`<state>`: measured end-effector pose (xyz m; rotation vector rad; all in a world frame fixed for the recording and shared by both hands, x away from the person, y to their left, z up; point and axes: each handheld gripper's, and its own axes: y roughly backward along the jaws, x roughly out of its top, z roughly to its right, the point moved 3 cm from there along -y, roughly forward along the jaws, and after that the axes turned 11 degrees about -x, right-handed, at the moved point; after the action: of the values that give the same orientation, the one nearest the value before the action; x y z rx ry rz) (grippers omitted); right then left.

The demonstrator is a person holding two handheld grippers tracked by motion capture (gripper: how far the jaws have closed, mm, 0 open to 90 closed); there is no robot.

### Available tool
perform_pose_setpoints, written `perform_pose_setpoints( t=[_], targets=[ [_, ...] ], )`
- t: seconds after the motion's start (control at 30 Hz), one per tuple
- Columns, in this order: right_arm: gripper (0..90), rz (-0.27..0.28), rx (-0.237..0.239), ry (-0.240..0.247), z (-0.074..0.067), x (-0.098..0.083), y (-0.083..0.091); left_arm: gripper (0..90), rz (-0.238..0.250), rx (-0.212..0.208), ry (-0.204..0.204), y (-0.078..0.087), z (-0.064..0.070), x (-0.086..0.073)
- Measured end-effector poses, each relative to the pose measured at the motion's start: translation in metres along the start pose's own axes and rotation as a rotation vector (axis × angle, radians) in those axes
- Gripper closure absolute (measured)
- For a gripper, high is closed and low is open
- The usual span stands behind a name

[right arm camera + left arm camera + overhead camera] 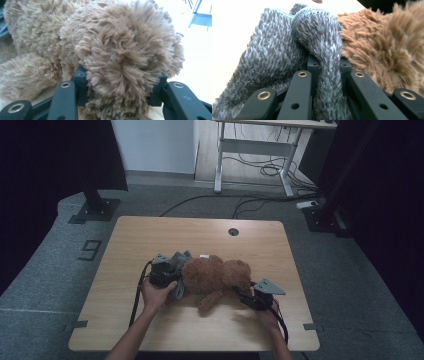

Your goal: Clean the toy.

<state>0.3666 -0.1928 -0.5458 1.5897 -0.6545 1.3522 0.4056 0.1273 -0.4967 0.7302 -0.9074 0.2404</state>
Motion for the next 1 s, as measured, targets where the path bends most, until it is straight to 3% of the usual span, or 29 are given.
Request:
perform_pose_setpoints(
  t=[0.1, 0.17, 0.23, 0.3, 0.4, 0.5, 0.6, 0.73, 0.8, 0.87, 1.0],
  targets=[
    [48.1, -0.008, 0.006, 0.026, 0.0, -0.001, 0.002, 77.5, 0.028, 0.02, -0.026, 0.01, 0.004, 0.012],
    [47.5, -0.01, 0.013, 0.037, 0.0, -0.002, 0.003, 77.4, 0.068, 0.026, -0.054, 0.019, 0.011, 0.028],
    [46.4, -0.012, 0.019, 0.047, -0.001, -0.003, 0.004, 77.4, 0.079, 0.029, -0.085, 0.02, 0.019, 0.042],
    [45.9, -0.017, 0.022, 0.048, -0.002, -0.003, 0.004, 77.4, 0.071, 0.026, -0.11, 0.016, 0.026, 0.052],
    [45.0, -0.023, 0.021, 0.047, -0.002, -0.004, 0.004, 77.0, 0.015, 0.018, -0.13, -0.005, 0.036, 0.059],
    [43.8, -0.032, 0.02, 0.043, -0.001, -0.006, 0.005, 76.4, -0.067, 0.021, -0.123, -0.029, 0.037, 0.051],
    [41.1, -0.04, 0.019, 0.044, 0.001, -0.008, 0.006, 76.1, -0.103, 0.03, -0.126, -0.041, 0.035, 0.038],
    [31.6, -0.06, 0.02, 0.01, 0.002, -0.009, 0.007, 76.5, -0.088, 0.031, -0.133, -0.038, 0.035, 0.024],
    [22.3, -0.083, 0.026, -0.027, 0.002, -0.009, 0.008, 76.5, -0.077, 0.031, -0.141, -0.034, 0.037, 0.018],
    [17.9, -0.104, 0.06, -0.097, 0.005, -0.009, 0.012, 76.4, -0.048, 0.03, -0.148, -0.031, 0.04, 0.01],
    [11.8, -0.065, 0.087, -0.163, 0.011, 0.004, 0.028, 76.6, -0.009, 0.03, -0.201, -0.027, 0.05, -0.006]
  ],
)
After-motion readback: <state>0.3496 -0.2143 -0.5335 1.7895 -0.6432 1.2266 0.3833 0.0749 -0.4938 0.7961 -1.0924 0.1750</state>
